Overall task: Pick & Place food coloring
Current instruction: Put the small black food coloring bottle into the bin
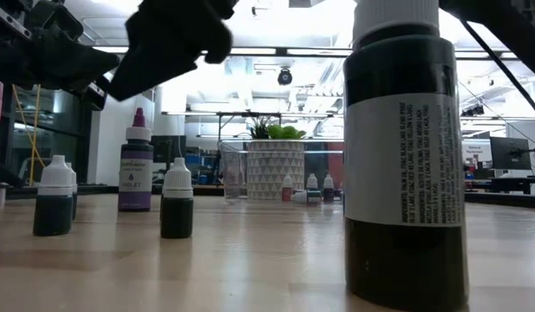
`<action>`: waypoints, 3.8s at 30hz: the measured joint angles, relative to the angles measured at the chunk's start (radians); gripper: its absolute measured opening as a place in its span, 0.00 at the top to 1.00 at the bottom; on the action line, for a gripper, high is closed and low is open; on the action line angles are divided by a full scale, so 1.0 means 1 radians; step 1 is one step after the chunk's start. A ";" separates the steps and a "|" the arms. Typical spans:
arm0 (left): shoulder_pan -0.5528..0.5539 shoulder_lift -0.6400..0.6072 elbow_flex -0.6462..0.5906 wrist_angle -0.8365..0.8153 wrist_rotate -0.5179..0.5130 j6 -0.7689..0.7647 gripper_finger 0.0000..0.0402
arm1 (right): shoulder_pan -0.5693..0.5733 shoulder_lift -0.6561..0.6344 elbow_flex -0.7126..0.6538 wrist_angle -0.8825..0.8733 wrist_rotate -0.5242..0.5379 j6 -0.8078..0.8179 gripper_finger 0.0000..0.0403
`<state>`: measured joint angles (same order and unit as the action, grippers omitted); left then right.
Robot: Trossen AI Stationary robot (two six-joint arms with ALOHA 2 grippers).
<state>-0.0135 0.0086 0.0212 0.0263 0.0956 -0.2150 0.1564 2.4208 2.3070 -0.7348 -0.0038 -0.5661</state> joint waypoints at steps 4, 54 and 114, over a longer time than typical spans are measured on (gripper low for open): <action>0.000 0.000 0.000 0.000 0.000 0.000 1.00 | 0.011 0.025 0.001 0.038 -0.016 -0.027 0.49; 0.000 0.000 0.000 -0.001 -0.001 0.000 1.00 | 0.007 0.168 0.001 0.171 -0.111 -0.044 0.49; 0.000 0.000 0.000 -0.001 -0.002 0.000 1.00 | 0.005 0.150 0.000 0.171 -0.067 0.040 0.88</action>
<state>-0.0132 0.0087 0.0212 0.0257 0.0940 -0.2150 0.1612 2.5704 2.3070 -0.5633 -0.0704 -0.5257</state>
